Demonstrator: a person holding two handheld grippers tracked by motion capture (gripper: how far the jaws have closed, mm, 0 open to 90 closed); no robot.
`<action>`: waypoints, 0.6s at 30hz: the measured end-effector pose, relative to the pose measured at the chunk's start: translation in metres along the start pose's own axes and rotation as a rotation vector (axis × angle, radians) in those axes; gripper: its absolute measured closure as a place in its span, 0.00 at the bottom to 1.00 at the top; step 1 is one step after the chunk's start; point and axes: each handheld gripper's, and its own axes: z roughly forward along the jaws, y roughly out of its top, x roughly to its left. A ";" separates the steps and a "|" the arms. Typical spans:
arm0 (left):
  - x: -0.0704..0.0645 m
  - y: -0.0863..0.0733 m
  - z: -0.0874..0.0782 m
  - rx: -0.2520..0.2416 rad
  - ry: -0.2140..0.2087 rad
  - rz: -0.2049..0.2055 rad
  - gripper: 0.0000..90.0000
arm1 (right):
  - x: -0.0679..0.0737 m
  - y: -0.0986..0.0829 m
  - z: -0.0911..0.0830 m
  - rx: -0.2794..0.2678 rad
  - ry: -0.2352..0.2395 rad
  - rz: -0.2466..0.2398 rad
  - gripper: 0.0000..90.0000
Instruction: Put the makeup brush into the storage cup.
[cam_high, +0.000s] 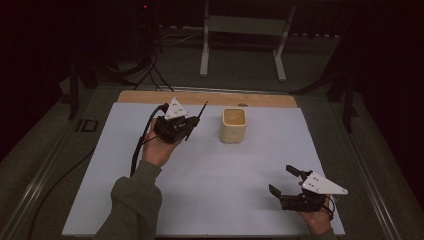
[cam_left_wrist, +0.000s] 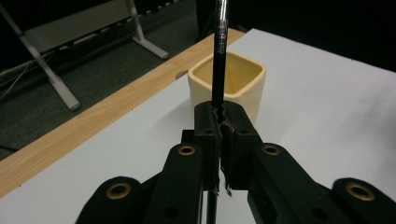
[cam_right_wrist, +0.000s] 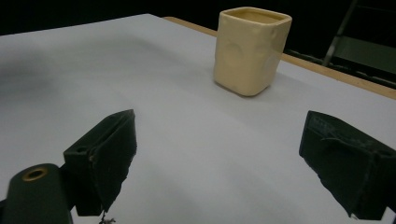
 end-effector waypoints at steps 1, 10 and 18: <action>0.000 0.000 0.000 -0.004 0.000 0.000 0.97 | 0.000 0.000 0.000 0.000 0.000 0.000 0.12; 0.001 0.003 0.002 -0.051 0.000 -0.004 0.97 | 0.000 0.000 0.000 -0.002 -0.001 0.001 0.12; 0.001 0.003 0.006 -0.082 -0.005 -0.014 0.97 | 0.000 0.000 -0.001 -0.005 -0.001 0.000 0.12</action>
